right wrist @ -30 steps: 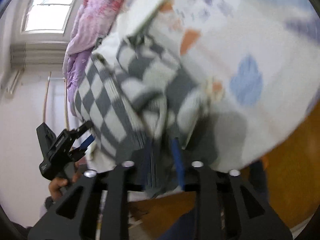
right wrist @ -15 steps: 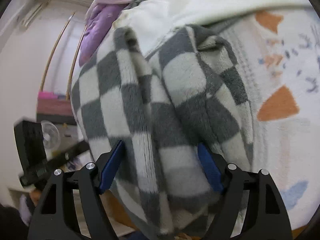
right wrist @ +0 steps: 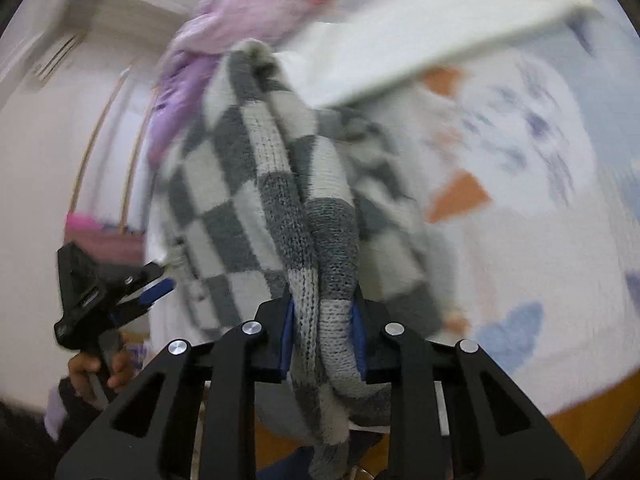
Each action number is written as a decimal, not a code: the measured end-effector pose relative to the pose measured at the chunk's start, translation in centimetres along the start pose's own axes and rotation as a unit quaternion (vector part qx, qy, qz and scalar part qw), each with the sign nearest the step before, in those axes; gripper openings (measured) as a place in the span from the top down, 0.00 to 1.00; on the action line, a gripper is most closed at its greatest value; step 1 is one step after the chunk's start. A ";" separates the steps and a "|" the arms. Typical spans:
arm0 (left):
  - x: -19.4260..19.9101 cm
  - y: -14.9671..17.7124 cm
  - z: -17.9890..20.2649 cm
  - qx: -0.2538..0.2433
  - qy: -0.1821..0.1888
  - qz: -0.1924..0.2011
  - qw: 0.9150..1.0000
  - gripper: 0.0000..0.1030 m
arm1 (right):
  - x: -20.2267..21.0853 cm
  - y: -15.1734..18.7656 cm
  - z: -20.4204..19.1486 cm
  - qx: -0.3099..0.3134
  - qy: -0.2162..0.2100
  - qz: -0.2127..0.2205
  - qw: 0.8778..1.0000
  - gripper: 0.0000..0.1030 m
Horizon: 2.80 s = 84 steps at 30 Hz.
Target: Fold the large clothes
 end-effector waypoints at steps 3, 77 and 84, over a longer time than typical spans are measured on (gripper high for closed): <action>-2.4 -1.0 0.8 -0.009 -0.024 -0.016 1.000 0.20 | -2.3 -1.3 1.8 -0.021 0.029 -0.022 0.999 0.59; -4.6 0.4 -3.2 0.054 -0.017 -0.049 0.997 0.05 | -8.4 4.6 5.7 -0.123 -0.173 -0.047 0.976 0.30; -4.7 -0.3 -3.1 -0.004 -0.002 -0.045 0.999 0.05 | -8.4 4.1 6.9 -0.139 -0.178 -0.034 0.974 0.27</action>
Point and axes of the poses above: each gripper's, at about its wrist camera, not at the fingertips, and x roughly against the way its jaws point, z to its right, y to its underside, the point moved 2 cm from there along -x, roughly the way its jaws point, and after that the axes turned 12 degrees about -z, right-handed, at the moved point
